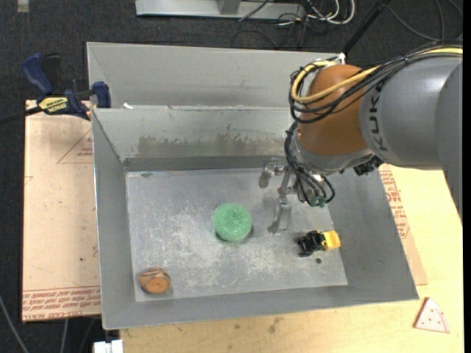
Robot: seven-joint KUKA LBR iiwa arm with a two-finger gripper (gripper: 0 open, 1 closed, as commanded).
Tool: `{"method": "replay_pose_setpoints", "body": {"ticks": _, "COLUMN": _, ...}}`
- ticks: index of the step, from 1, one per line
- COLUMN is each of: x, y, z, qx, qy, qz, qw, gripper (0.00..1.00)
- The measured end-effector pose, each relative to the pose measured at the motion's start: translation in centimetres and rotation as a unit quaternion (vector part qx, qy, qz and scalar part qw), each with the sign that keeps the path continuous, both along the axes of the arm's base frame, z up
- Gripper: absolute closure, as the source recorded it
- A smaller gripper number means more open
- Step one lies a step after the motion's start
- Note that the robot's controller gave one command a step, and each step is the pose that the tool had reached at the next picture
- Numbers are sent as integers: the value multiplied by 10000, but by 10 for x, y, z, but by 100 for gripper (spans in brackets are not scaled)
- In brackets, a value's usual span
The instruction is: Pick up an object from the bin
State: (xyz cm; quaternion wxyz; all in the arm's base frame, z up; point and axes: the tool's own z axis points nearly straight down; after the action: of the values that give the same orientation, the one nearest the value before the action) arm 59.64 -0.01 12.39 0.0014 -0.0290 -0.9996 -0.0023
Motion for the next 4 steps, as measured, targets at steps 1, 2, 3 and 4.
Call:
{"method": "replay_pose_setpoints", "body": {"ticks": 1, "x": 19, "y": 16, "z": -9, "qx": -45, "qy": -81, "qz": 331, "qw": 9994, "gripper": 0}}
{"method": "replay_pose_setpoints", "body": {"ticks": 2, "x": 0, "y": 50, "z": -40, "qx": -4, "qy": -19, "qz": 643, "qw": 9979, "gripper": 0}}
{"method": "replay_pose_setpoints", "body": {"ticks": 3, "x": 1, "y": 67, "z": -54, "qx": -15, "qy": -32, "qz": 1301, "qw": 9915, "gripper": 100}}
{"method": "replay_pose_setpoints", "body": {"ticks": 4, "x": 1, "y": 67, "z": -54, "qx": -15, "qy": -32, "qz": 1301, "qw": 9915, "gripper": 100}}
